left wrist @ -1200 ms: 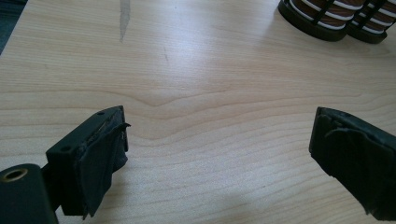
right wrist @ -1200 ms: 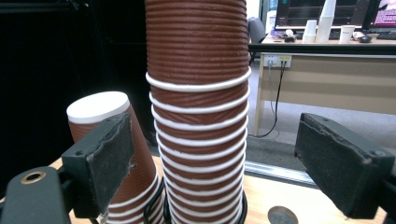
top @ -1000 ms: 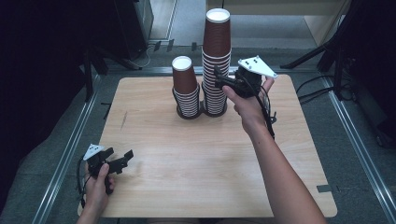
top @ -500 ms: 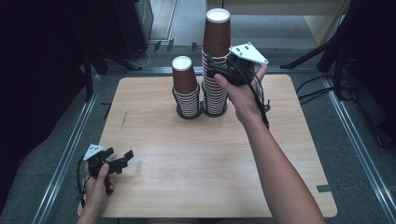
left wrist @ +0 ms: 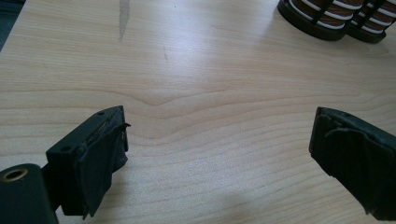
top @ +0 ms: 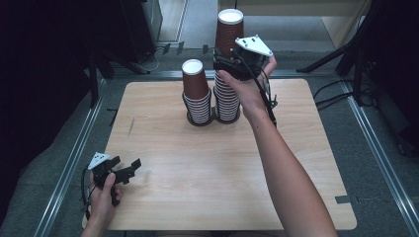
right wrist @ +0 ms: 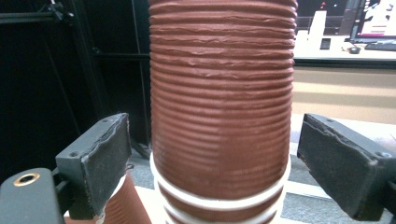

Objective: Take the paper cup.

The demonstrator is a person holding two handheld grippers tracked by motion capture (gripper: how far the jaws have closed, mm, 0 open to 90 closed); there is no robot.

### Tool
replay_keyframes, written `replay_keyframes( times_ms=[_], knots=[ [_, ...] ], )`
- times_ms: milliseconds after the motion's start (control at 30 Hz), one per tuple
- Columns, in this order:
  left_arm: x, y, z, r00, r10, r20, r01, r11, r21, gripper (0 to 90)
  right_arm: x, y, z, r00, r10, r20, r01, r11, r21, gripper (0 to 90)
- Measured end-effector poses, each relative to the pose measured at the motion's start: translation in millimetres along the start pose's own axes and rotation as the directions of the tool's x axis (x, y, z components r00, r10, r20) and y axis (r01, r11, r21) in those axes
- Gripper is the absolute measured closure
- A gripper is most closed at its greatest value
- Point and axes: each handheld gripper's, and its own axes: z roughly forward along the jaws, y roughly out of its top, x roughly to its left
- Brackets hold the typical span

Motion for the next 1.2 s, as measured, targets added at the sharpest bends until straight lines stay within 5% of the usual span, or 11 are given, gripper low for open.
replay_keyframes(
  times_ms=[500, 633, 1200],
  knots=[
    [0.7, -0.1, -0.6, 1.0, -0.005, 0.005, 0.005, 1.0, -0.004, 4.6, 1.0, 4.4, 23.2, 0.999, -0.002, 0.045, 0.002, 1.0, -0.013, 11.1],
    [0.7, -0.2, -0.8, 1.0, -0.004, 0.009, 0.004, 1.0, -0.006, 4.6, 3.5, 5.3, 23.1, 0.9978, -0.03, 0.059, 0.032, 0.999, -0.022, 12.0],
    [0.7, -0.2, -1.0, 1.0, -0.005, 0.008, 0.005, 1.0, -0.006, 4.6, 3.5, 18.3, 16.1, 0.9988, -0.005, 0.048, 0.009, 0.997, -0.079, 15.6]
  ],
)
